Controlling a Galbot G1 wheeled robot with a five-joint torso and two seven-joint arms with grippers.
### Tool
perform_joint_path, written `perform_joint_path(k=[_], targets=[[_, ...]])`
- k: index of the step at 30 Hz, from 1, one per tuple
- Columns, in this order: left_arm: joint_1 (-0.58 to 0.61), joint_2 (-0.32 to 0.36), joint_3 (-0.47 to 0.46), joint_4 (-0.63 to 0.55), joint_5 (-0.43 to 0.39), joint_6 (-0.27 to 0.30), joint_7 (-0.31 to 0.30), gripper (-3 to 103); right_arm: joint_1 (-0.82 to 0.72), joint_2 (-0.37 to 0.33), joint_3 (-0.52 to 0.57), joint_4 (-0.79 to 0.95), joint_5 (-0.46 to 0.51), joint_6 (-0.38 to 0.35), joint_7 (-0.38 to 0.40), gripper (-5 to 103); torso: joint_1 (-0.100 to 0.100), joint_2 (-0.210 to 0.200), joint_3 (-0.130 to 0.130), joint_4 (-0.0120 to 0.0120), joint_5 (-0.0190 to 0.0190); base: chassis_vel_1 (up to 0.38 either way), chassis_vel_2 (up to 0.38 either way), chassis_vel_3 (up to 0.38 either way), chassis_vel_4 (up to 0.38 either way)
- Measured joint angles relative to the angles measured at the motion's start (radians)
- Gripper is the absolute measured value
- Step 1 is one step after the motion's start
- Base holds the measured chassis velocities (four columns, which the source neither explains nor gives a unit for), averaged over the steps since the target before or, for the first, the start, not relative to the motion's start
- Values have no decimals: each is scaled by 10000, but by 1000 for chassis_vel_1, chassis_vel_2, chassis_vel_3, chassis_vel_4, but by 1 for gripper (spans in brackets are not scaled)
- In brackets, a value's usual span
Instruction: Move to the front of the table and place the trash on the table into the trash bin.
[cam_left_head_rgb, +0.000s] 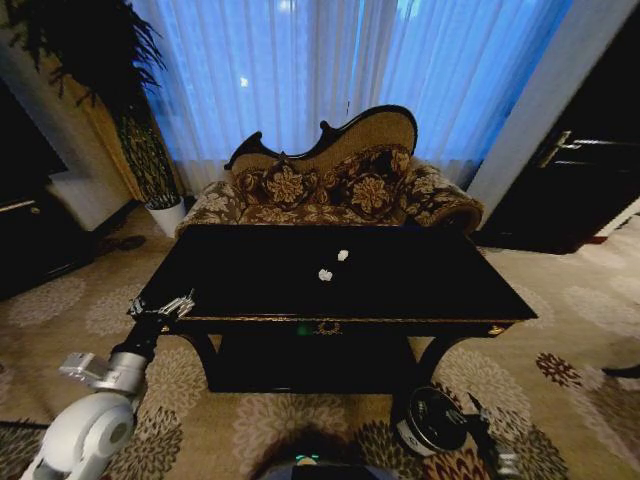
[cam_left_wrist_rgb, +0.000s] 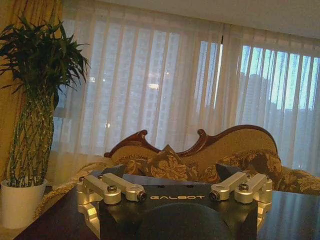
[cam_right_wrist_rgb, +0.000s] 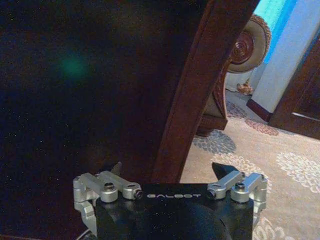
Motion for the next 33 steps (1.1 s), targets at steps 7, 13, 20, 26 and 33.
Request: perform_joint_path(k=[7,13,20,26,33], targets=[[46,-60,-28,-3,-3,-30,33,100,-538,-153,470,94,322,173,-165,100,0,1,0,-1,-1,0,0,0,0],[180,-132,-106,81,-19,-118,135,100,-1115,-166,964,320,1349,549,-419,100,0,1,0,-1,1,0,0,0,0],[146,-127,-203,128,-94,-133,139,100,-2439,-166,1434,1650,2634,810,-1777,100,0,1,0,0,-1,0,0,0,0],[116,-102,-233,238,-146,-140,144,100,-3226,-321,2013,2022,3677,814,-3985,100,-1,1,-1,-3,0,0,0,0,0],[57,-86,-216,328,-149,-141,143,100,-3844,-924,2604,2098,5393,815,-6842,100,0,1,-1,0,1,0,0,0,0]])
